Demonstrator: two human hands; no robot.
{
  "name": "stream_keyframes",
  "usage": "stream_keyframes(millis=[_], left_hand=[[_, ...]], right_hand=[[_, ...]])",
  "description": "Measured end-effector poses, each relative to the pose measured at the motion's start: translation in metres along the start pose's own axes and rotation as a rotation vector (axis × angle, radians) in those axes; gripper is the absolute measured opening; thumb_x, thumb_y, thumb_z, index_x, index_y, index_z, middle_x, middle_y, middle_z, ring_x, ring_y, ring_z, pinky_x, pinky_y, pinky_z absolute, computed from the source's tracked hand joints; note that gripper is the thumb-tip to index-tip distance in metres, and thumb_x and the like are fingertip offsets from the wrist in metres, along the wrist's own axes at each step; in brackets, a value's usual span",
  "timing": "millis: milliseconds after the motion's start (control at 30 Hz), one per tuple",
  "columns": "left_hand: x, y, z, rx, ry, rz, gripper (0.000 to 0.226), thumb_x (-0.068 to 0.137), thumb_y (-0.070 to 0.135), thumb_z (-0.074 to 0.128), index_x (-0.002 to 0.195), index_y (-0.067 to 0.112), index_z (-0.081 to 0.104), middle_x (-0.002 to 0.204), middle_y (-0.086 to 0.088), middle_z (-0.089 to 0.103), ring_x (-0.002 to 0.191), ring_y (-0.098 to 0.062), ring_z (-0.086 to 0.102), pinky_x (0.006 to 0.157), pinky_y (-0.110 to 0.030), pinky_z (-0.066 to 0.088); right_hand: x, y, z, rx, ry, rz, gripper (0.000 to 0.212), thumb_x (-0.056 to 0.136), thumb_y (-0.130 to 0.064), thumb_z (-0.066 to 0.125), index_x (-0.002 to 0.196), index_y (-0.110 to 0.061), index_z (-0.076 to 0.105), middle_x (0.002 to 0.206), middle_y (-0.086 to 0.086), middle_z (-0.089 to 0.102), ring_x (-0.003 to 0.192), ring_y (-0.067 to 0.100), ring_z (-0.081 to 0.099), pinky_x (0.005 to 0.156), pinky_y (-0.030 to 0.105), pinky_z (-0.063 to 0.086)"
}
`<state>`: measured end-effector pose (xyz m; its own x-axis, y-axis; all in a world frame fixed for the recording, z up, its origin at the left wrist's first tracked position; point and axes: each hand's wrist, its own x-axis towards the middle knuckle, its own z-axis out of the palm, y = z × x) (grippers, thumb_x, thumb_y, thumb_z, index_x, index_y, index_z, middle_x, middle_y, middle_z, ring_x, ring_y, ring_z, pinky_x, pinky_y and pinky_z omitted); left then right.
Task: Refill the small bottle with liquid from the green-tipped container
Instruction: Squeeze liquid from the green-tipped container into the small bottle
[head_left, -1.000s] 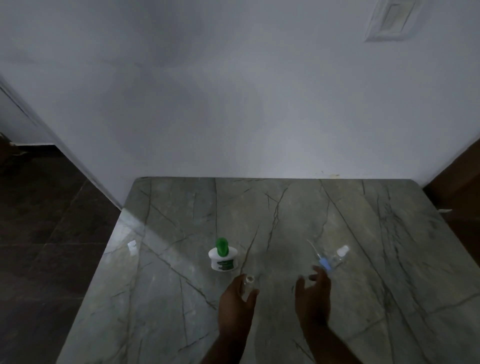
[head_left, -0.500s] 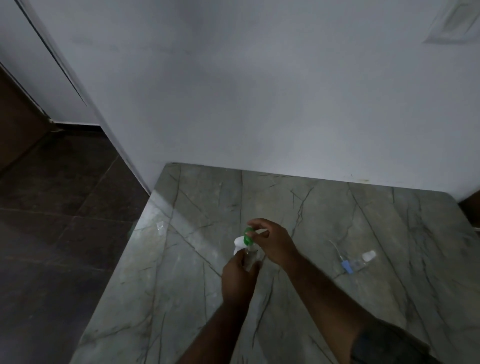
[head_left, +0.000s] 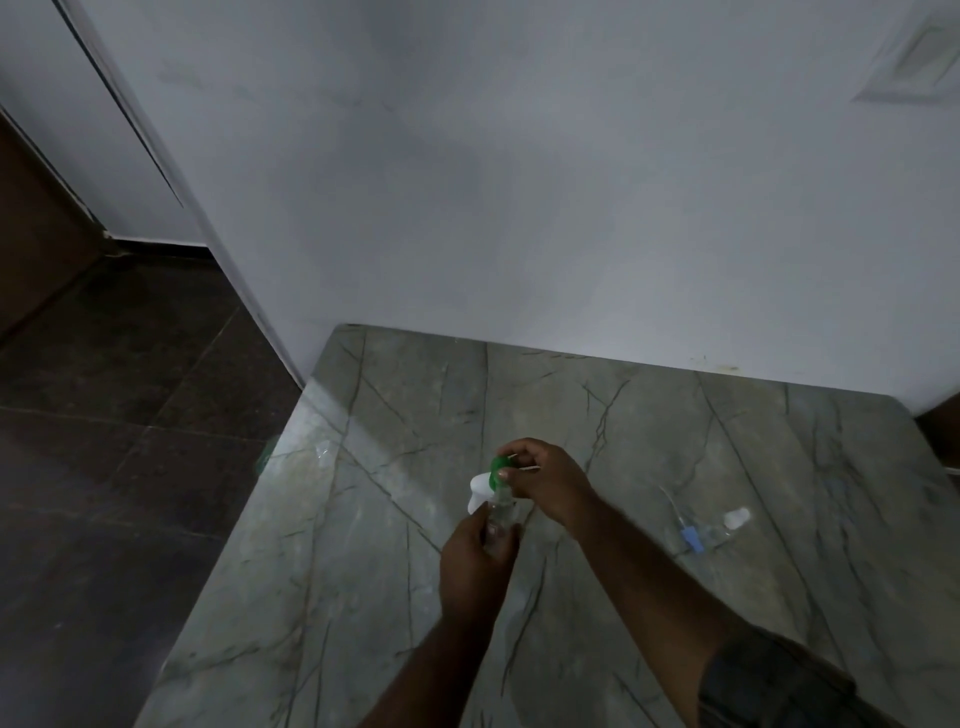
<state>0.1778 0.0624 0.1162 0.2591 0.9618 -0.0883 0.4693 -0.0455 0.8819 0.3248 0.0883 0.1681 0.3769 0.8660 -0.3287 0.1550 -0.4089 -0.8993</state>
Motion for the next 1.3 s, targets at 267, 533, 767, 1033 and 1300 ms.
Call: stream_keyframes(millis=[267, 533, 767, 1033, 1300], left_hand=[[-0.005, -0.004, -0.002, 0.050, -0.022, 0.023, 0.024, 0.086, 0.034, 0.070, 0.109, 0.029, 0.069, 0.084, 0.008, 0.070, 0.075, -0.003, 0.064, 0.069, -0.025, 0.056], [-0.005, 0.002, 0.000, -0.009, -0.012, -0.003, 0.009, 0.086, 0.037, 0.070, 0.089, 0.029, 0.068, 0.072, 0.007, 0.067, 0.064, -0.004, 0.062, 0.059, -0.017, 0.046], [-0.006, -0.002, 0.001, 0.000, 0.008, 0.014, 0.010, 0.085, 0.041, 0.069, 0.090, 0.033, 0.067, 0.074, 0.011, 0.068, 0.067, -0.002, 0.064, 0.060, -0.023, 0.054], [-0.002, -0.013, 0.005, 0.066, 0.018, 0.000, 0.038, 0.084, 0.049, 0.068, 0.115, 0.029, 0.065, 0.088, 0.012, 0.071, 0.078, -0.002, 0.067, 0.072, -0.031, 0.060], [0.000, -0.009, 0.005, 0.072, 0.002, -0.026, 0.036, 0.083, 0.050, 0.067, 0.113, 0.031, 0.066, 0.086, 0.015, 0.071, 0.077, 0.002, 0.066, 0.072, -0.028, 0.060]], right_hand=[[-0.003, -0.003, 0.000, 0.038, 0.011, 0.030, 0.024, 0.078, -0.006, 0.075, 0.101, -0.013, 0.071, 0.096, 0.010, 0.073, 0.093, 0.027, 0.070, 0.080, 0.042, 0.060], [-0.009, -0.009, -0.002, 0.061, -0.020, 0.061, 0.026, 0.079, -0.003, 0.073, 0.104, -0.006, 0.068, 0.103, 0.016, 0.070, 0.098, 0.032, 0.068, 0.082, 0.047, 0.059], [-0.008, -0.013, -0.004, 0.003, -0.043, 0.114, 0.028, 0.081, -0.008, 0.073, 0.108, -0.010, 0.066, 0.106, 0.011, 0.069, 0.095, 0.024, 0.066, 0.076, 0.034, 0.055], [0.002, -0.013, 0.001, -0.089, 0.002, 0.178, 0.026, 0.077, -0.010, 0.076, 0.101, -0.014, 0.068, 0.102, 0.003, 0.070, 0.091, 0.015, 0.063, 0.083, 0.034, 0.052], [0.000, -0.017, -0.001, -0.090, -0.021, 0.201, 0.026, 0.079, -0.010, 0.075, 0.104, -0.013, 0.068, 0.108, 0.005, 0.069, 0.101, 0.021, 0.062, 0.091, 0.041, 0.055]])
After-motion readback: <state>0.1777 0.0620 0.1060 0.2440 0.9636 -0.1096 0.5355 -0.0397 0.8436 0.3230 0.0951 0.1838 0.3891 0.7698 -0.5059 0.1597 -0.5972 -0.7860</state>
